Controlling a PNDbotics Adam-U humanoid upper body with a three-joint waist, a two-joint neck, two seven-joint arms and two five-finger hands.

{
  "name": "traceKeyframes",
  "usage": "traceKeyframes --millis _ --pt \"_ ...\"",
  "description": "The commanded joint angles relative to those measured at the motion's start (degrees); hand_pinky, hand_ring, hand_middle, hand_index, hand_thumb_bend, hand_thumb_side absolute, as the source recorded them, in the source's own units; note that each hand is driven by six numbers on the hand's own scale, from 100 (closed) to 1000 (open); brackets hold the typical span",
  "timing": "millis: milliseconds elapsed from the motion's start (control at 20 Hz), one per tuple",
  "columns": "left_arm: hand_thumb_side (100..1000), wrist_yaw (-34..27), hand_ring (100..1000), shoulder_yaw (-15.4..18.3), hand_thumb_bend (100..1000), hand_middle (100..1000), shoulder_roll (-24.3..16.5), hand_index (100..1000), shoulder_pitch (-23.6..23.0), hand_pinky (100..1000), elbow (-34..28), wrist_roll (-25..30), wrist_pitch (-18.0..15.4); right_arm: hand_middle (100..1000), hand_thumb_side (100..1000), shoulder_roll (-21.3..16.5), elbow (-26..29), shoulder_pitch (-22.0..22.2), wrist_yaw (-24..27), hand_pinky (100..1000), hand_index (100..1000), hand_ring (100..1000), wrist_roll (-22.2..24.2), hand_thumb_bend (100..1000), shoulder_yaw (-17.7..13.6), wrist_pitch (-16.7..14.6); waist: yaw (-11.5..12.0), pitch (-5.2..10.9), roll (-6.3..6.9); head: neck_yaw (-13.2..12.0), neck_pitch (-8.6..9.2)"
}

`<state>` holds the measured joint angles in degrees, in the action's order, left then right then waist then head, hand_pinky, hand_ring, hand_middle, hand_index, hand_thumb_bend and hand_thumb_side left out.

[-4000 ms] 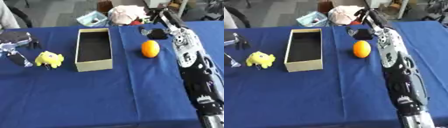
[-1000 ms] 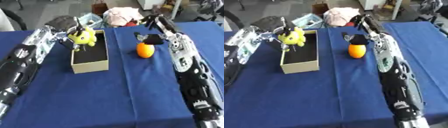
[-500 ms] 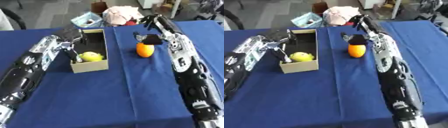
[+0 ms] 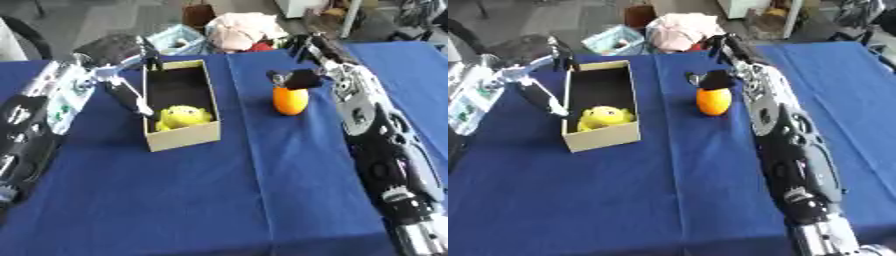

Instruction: Pick up objects on the table and place them in the box.

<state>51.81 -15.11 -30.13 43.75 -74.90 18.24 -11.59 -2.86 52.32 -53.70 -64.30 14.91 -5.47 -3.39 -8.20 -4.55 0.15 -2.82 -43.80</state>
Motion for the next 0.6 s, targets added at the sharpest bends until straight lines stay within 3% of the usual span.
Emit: traceKeyframes --millis 50,600 --pt "381 -2.8 493 2.4 907 521 -4.5 680 -1.0 596 -5.5 -1.1 2.3 653 385 -2.1 -4.5 -2.6 -2.6 734 814 662 0.1 444 -1.2 1.7 0.3 1.04 -0.02 0.6 -0.32" --pt "378 -6.3 486 6.4 908 515 -9.7 674 -8.6 590 -12.3 -2.6 6.9 653 356 -3.9 -10.8 -3.2 -4.9 738 783 666 -0.3 426 -3.6 5.3 0.9 0.91 -0.15 1.5 -0.07"
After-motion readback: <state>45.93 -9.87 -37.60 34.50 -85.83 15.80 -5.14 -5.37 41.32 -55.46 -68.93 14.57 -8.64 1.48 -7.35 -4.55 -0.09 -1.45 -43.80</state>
